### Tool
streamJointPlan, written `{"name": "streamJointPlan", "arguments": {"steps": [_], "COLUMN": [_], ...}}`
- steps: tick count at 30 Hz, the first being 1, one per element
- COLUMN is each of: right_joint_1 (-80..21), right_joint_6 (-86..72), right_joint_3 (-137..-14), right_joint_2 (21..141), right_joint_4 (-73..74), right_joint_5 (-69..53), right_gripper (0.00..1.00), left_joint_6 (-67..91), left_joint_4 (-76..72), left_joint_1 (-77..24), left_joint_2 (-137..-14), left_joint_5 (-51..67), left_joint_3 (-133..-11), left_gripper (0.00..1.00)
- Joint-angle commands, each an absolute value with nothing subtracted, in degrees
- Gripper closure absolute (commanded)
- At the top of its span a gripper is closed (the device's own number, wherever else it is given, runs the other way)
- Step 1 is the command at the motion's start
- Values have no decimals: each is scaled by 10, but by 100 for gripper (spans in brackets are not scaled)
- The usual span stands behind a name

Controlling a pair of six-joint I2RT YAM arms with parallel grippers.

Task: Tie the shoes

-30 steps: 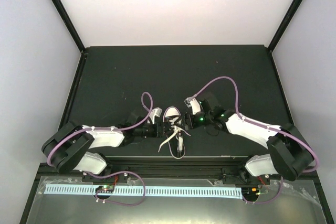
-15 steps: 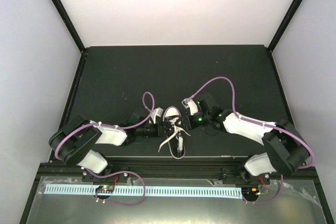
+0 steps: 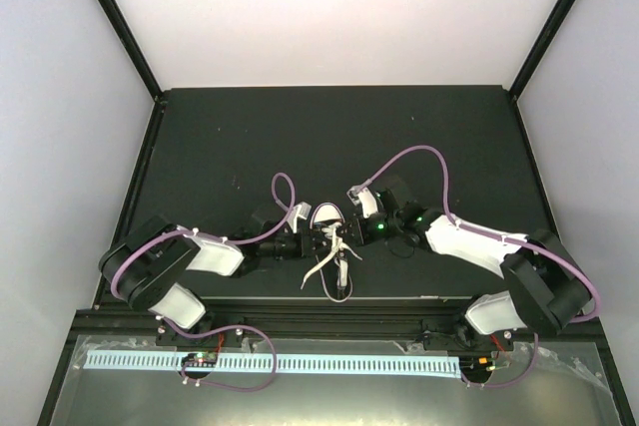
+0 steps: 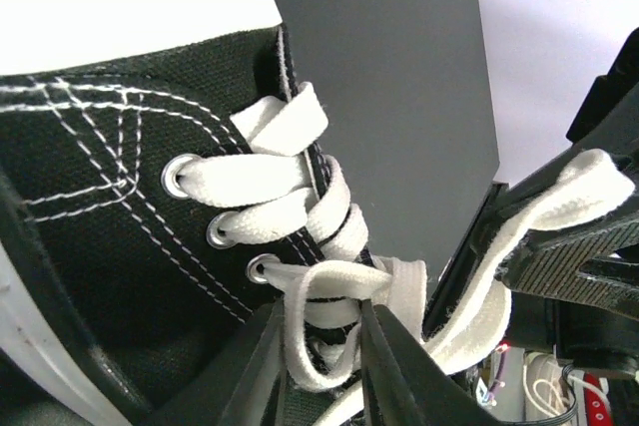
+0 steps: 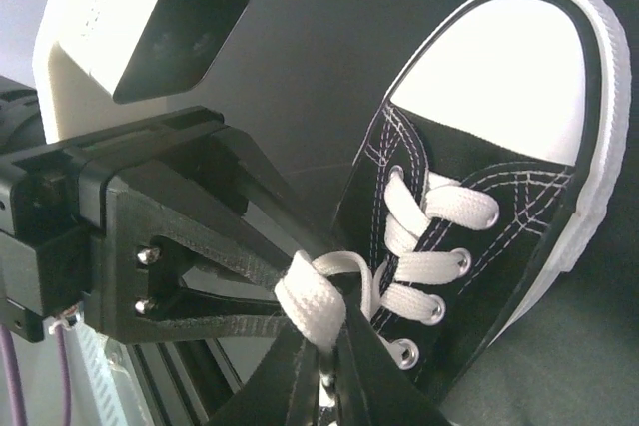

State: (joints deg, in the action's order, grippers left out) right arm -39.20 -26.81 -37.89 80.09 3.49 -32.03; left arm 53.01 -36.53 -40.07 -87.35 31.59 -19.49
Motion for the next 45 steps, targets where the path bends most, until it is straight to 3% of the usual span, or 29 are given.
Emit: {"name": "streamJointPlan", "arguments": {"steps": [1, 8, 45], "right_joint_1": [-394, -393, -287], "right_joint_6": [-272, -288, -369], "right_joint_3": [-378, -375, -274], "right_joint_2": [784, 770, 751], "right_joint_4": [34, 43, 35], "right_joint_5": [-306, -268, -217], "right_gripper": [96, 98, 99], "left_joint_6": [532, 525, 456], "left_joint_4": [-401, -402, -197], "left_joint_1": [-393, -383, -305], "left_joint_2": [-885, -885, -705], "left_joint_5": [325, 313, 247], "left_joint_3": [-200, -199, -112], "left_gripper": [83, 98, 98]}}
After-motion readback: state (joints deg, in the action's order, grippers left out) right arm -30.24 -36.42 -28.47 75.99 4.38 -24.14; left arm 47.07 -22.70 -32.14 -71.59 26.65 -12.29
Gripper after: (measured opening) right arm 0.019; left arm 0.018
